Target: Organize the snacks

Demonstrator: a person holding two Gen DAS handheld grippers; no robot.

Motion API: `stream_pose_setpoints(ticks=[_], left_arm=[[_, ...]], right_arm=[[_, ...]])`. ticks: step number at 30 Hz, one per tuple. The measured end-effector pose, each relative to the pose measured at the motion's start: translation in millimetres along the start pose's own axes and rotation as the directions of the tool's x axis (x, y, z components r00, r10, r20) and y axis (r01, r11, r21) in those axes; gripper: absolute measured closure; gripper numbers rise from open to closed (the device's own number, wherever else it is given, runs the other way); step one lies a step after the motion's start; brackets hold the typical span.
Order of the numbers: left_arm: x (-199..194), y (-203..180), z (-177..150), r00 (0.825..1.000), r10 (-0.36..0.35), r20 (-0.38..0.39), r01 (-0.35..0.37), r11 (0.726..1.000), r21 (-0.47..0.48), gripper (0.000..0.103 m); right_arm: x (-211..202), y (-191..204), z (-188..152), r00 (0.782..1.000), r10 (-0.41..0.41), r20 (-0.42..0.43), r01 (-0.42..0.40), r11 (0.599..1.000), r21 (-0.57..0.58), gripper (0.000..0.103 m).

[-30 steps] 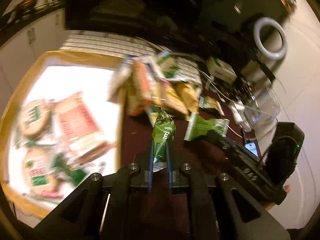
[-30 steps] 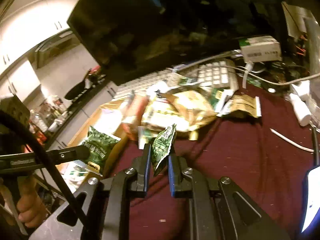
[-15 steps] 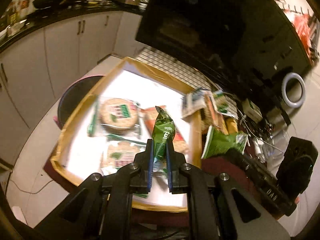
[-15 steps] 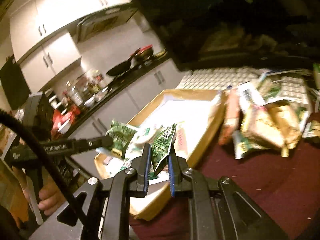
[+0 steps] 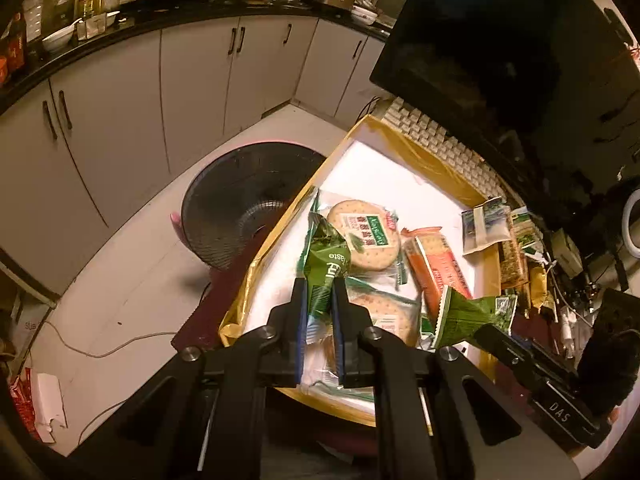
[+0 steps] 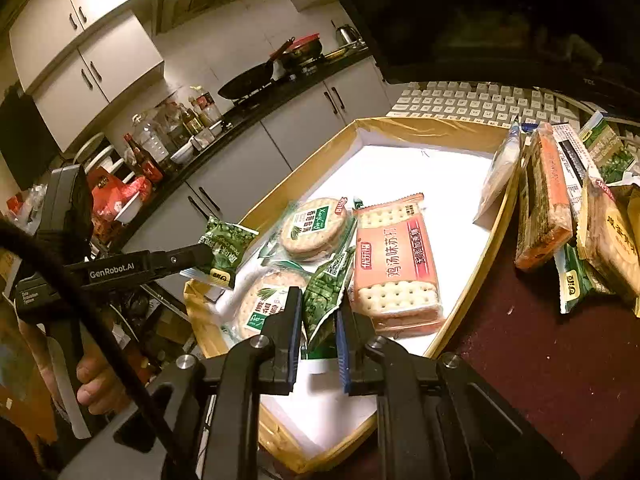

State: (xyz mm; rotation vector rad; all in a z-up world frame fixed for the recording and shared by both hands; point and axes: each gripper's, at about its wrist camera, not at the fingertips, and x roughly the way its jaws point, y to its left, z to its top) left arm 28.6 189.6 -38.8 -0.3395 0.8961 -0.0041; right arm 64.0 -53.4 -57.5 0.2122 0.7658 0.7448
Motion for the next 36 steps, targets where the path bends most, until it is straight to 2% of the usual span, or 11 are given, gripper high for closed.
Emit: stream_pose_setpoints(ticks=[6, 9, 10, 12, 13, 14, 18, 23, 29, 32, 36], left_arm=[[9.3, -5.8, -2.6, 0.998, 0.064, -0.016, -0.063, 0.997, 0.035, 0.090], [13.0, -12.3, -6.0, 0.995, 0.096, -0.005, -0.096, 0.994, 0.055, 0.088], [13.4, -12.6, -6.8, 0.997, 0.076, -0.008, -0.075, 0.996, 0.052, 0.077], [11.0, -14.2, -7.5, 0.998, 0.056, 0.002, -0.056, 0.998, 0.040, 0.043], [6.3, -15.5, -8.8, 0.998, 0.051, 0.030, -0.052, 0.998, 0.034, 0.025], [0.6, -18.1, -10.5, 0.997, 0.052, 0.065, -0.054, 0.998, 0.032, 0.019], [-16.9, -40.4, -17.9, 0.983, 0.082, 0.161, -0.098, 0.991, 0.095, 0.018], [-25.3, -75.6, -26.1, 0.986, -0.016, 0.167, -0.012, 0.987, 0.162, 0.017], [-24.4, -117.2, -31.5, 0.981, -0.150, 0.123, 0.124, 0.972, 0.201, 0.016], [-14.8, -139.9, -30.5, 0.977, -0.206, 0.049, 0.189, 0.954, 0.232, 0.016], [-2.8, -163.7, -32.6, 0.977, -0.212, -0.007, 0.207, 0.944, 0.257, 0.016]], right_arm=[[-0.3, 1.6, -3.4, 1.000, -0.017, -0.003, 0.017, 1.000, -0.008, 0.085], [-1.3, -1.6, -3.1, 1.000, -0.027, -0.004, 0.027, 1.000, 0.004, 0.073], [-2.6, -2.3, -2.8, 1.000, -0.031, -0.001, 0.031, 0.999, 0.008, 0.061], [-12.7, -3.0, -2.0, 0.998, -0.044, 0.039, 0.043, 0.999, 0.011, 0.040], [-16.9, -3.6, -2.3, 0.997, -0.048, 0.057, 0.048, 0.999, 0.013, 0.035], [-26.4, -3.5, -2.9, 0.995, -0.047, 0.088, 0.046, 0.999, 0.010, 0.035], [-52.5, -10.6, -8.4, 0.988, -0.031, 0.150, 0.029, 1.000, 0.012, 0.035], [-76.4, -44.1, -20.1, 0.982, -0.076, 0.172, 0.060, 0.994, 0.096, 0.035], [-107.7, -82.6, -31.2, 0.965, -0.179, 0.191, 0.145, 0.973, 0.181, 0.035], [-120.9, -101.9, -29.8, 0.956, -0.223, 0.193, 0.178, 0.959, 0.222, 0.035], [-126.5, -127.6, -17.7, 0.954, -0.248, 0.169, 0.200, 0.945, 0.259, 0.035]])
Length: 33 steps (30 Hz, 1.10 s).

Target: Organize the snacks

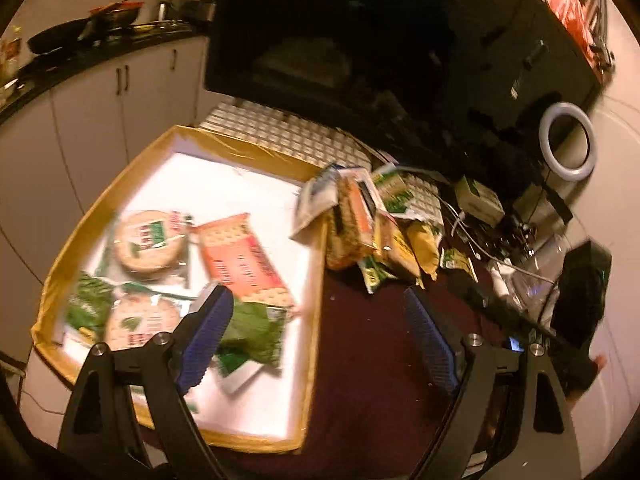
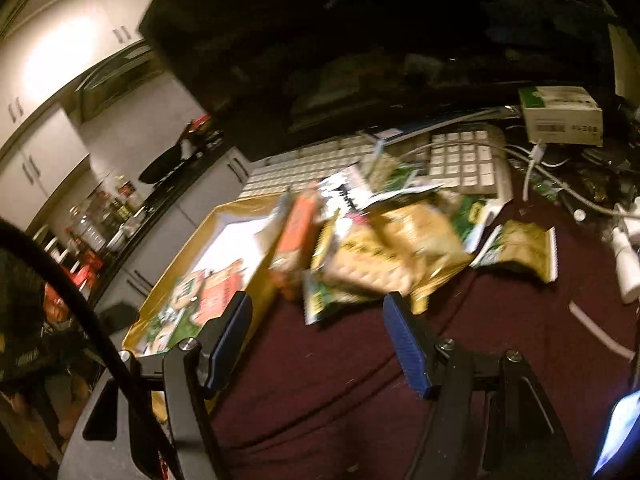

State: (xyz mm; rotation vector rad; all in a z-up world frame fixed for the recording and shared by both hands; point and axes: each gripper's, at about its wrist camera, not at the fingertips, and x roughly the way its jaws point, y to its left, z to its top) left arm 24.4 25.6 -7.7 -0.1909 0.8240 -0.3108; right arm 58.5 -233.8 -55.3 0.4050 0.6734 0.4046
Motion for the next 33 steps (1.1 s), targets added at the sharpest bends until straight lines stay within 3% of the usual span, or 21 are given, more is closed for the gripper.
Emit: stream_pose_setpoints(ticks=[6, 10, 14, 26, 29, 33], left_arm=[[5.3, -15.5, -1.7, 0.999, -0.024, -0.022, 0.025, 0.999, 0.026, 0.016], [12.7, -24.7, -0.3, 0.999, -0.028, -0.038, 0.030, 0.998, 0.049, 0.016], [23.5, -30.3, 1.9, 0.997, -0.037, -0.073, 0.041, 0.998, 0.055, 0.016], [43.4, -50.9, 8.7, 0.991, -0.063, -0.120, 0.073, 0.993, 0.088, 0.016], [51.3, -55.8, 15.3, 0.988, -0.074, -0.135, 0.087, 0.992, 0.094, 0.016], [74.7, -67.2, 24.7, 0.976, -0.049, -0.211, 0.082, 0.985, 0.151, 0.016]], right_arm=[[24.1, -40.5, 36.0, 0.998, -0.059, -0.023, 0.061, 0.992, 0.114, 0.035], [44.1, -60.6, 39.3, 0.995, -0.092, -0.048, 0.098, 0.981, 0.170, 0.035], [50.2, -72.8, 31.1, 0.997, -0.052, -0.064, 0.065, 0.971, 0.228, 0.035], [54.1, -74.5, 30.4, 0.993, -0.094, -0.077, 0.108, 0.971, 0.213, 0.042], [51.6, -72.2, 30.2, 0.992, -0.107, -0.069, 0.119, 0.974, 0.192, 0.051], [44.5, -69.9, 29.5, 0.994, -0.106, -0.030, 0.109, 0.977, 0.185, 0.052]])
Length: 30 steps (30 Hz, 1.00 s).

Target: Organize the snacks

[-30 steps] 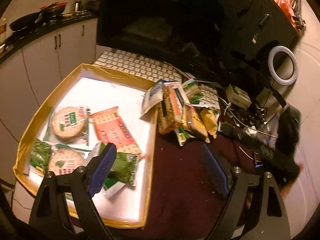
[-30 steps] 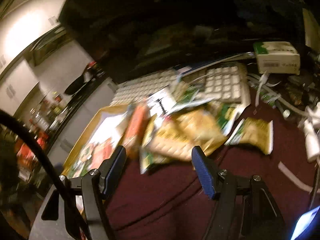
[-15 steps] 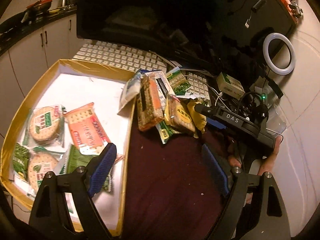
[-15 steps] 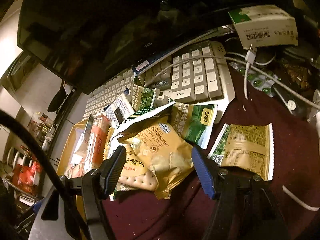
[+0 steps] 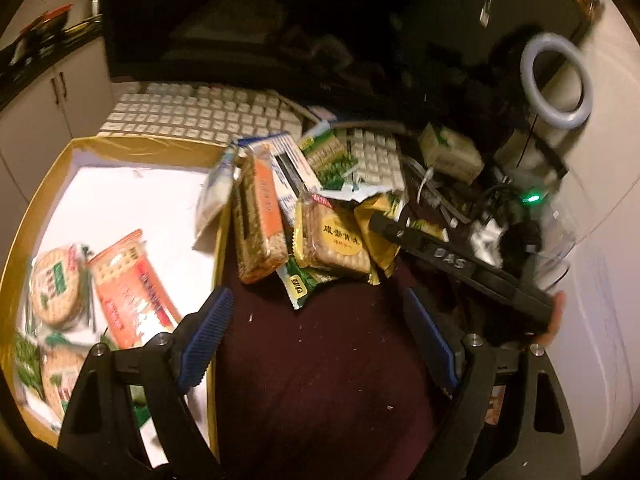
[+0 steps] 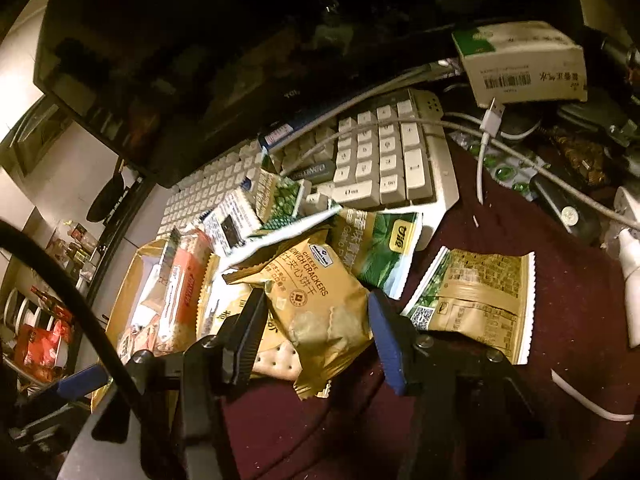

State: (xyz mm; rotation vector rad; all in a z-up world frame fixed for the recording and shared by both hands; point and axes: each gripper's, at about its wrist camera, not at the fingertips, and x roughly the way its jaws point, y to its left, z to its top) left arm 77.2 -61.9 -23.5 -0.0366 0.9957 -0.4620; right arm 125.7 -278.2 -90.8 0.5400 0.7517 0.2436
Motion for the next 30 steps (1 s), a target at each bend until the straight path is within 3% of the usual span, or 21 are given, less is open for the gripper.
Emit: stream_pose_setpoints(ticks=[7, 10, 12, 15, 19, 21, 24, 28, 30], left_arm=[[48.8, -10.5, 33.4, 0.995, 0.032, -0.094, -0.027, 0.998, 0.059, 0.017], [66.3, -18.2, 41.1, 0.990, 0.079, -0.114, -0.067, 0.992, 0.103, 0.024], [76.5, -23.0, 42.3, 0.986, 0.096, -0.139, -0.078, 0.988, 0.131, 0.025], [94.1, -36.7, 44.5, 0.973, 0.179, -0.143, -0.144, 0.964, 0.225, 0.025], [119.7, -41.4, 47.5, 0.952, 0.224, -0.208, -0.168, 0.952, 0.257, 0.026], [127.1, -44.4, 47.0, 0.953, 0.215, -0.214, -0.150, 0.948, 0.282, 0.026], [131.7, -39.7, 45.1, 0.958, 0.181, -0.224, -0.125, 0.962, 0.241, 0.035], [115.6, -28.2, 39.5, 0.976, 0.116, -0.186, -0.085, 0.982, 0.167, 0.071], [104.6, -19.7, 35.5, 0.981, 0.087, -0.171, -0.066, 0.990, 0.121, 0.079]], right_arm=[[-19.1, -2.8, 1.8, 0.994, 0.026, 0.109, -0.029, 0.999, 0.032, 0.051], [-22.6, -9.4, 3.5, 0.991, 0.043, 0.128, -0.052, 0.996, 0.072, 0.051], [-26.5, -12.9, 3.4, 0.988, 0.048, 0.149, -0.062, 0.994, 0.088, 0.051], [-30.2, -11.8, 4.4, 0.984, 0.054, 0.168, -0.069, 0.994, 0.085, 0.051], [-29.2, -10.1, 4.1, 0.983, 0.064, 0.170, -0.079, 0.993, 0.084, 0.051], [-32.0, -12.4, 3.6, 0.983, 0.068, 0.168, -0.083, 0.993, 0.086, 0.051], [-32.4, -12.9, 3.7, 0.984, 0.063, 0.168, -0.079, 0.993, 0.088, 0.051], [-31.4, -14.1, 4.6, 0.984, 0.062, 0.169, -0.080, 0.992, 0.097, 0.051], [-31.4, -13.9, 5.2, 0.984, 0.066, 0.166, -0.083, 0.992, 0.096, 0.051]])
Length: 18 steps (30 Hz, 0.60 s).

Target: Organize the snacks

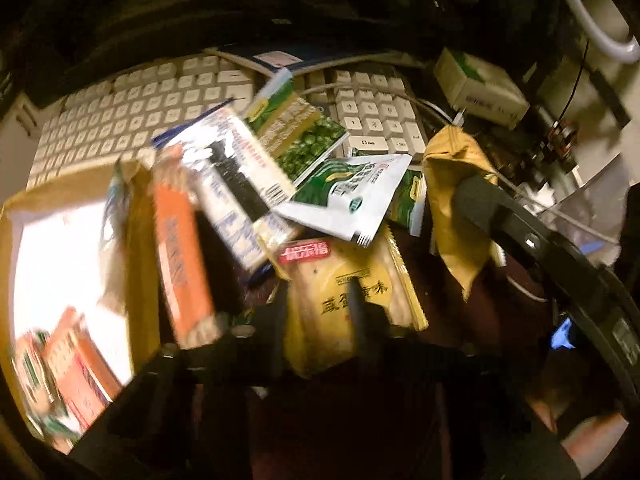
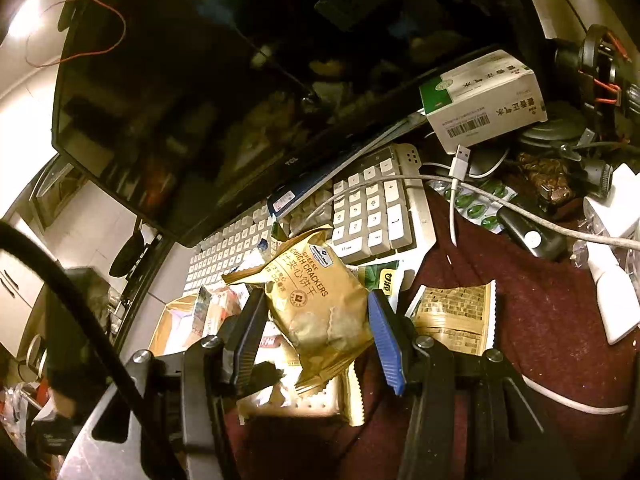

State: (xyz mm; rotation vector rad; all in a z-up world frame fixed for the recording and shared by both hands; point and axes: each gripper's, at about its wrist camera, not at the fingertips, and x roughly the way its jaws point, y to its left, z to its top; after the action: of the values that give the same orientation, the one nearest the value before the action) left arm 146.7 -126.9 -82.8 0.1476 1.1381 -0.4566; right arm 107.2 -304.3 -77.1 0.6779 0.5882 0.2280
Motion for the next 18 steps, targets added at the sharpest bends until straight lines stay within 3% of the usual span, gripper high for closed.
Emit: stream_pose_setpoints(ticks=[5, 9, 18], left_arm=[[-26.0, 16.5, -23.8, 0.997, -0.060, 0.039, 0.063, 0.995, -0.078, 0.097], [-50.6, 19.2, -49.2, 0.994, -0.050, 0.093, 0.061, 0.991, -0.118, 0.099], [-85.3, 4.7, -63.6, 0.980, 0.035, 0.194, -0.013, 0.993, -0.117, 0.100]], right_arm=[[1.8, 1.2, -0.5, 1.000, -0.003, -0.006, 0.003, 1.000, -0.008, 0.051], [4.7, 2.6, -2.0, 1.000, 0.000, -0.014, -0.001, 1.000, -0.012, 0.051], [9.7, 14.2, -6.9, 1.000, 0.011, -0.028, -0.013, 0.997, -0.070, 0.051]])
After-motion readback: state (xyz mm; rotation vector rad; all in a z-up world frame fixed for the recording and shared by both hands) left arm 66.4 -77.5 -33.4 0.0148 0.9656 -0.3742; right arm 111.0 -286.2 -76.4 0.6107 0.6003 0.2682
